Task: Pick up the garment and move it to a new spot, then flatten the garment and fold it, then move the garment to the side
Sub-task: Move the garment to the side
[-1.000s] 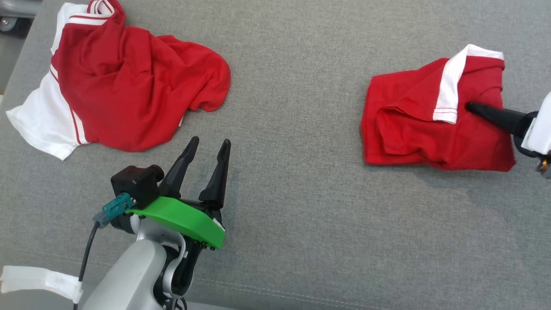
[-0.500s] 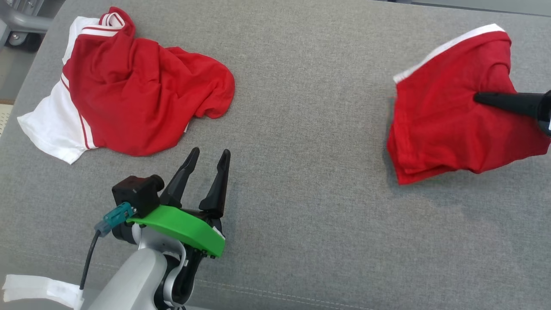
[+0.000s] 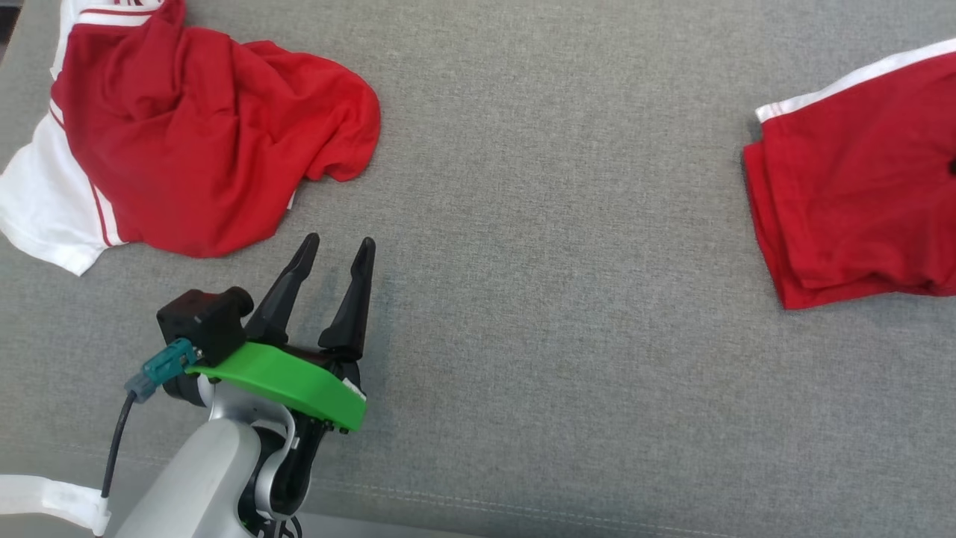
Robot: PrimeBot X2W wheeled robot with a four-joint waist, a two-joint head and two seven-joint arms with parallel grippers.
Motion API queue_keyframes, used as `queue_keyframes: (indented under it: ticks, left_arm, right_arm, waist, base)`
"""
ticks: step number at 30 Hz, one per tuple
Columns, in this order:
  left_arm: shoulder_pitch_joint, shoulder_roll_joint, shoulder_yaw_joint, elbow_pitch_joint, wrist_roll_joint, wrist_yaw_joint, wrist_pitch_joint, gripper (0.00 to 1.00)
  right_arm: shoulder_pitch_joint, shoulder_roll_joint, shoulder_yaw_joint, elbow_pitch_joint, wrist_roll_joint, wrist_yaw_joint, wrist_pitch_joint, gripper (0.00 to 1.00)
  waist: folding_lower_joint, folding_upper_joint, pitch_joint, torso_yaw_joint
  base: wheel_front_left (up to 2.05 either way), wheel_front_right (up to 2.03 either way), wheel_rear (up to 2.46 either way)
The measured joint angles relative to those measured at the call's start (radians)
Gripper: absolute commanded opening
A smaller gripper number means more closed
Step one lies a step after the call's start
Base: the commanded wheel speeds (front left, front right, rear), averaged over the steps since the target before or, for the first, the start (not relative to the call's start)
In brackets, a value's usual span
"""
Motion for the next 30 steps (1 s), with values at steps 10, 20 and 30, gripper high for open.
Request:
queue_keyframes:
  ticks: [10, 20, 30]
  left_arm:
    - [-0.066, 0.002, 0.001, -0.052, 0.011, 0.000, 0.027, 1.00]
    - [-0.125, -0.005, -0.004, -0.075, 0.036, 0.000, 0.039, 1.00]
    - [-0.133, -0.006, -0.002, -0.034, 0.041, 0.000, 0.035, 1.00]
  right_arm:
    - [0.023, -0.168, 0.025, 0.123, -0.223, 0.000, -0.002, 0.00]
    - [0.045, -0.122, 0.014, 0.239, -0.295, 0.000, -0.087, 0.17]
    - [0.068, -0.037, -0.004, 0.378, -0.368, 0.000, -0.193, 1.00]
  waist:
    - [0.0000, 0.0000, 0.091, -0.051]
    - [0.0000, 0.0000, 0.168, -0.087]
    - [0.0000, 0.0000, 0.162, -0.108]
  base:
    - [0.00, 0.00, 0.00]
    - [0.00, 0.00, 0.00]
    - [0.00, 0.00, 0.00]
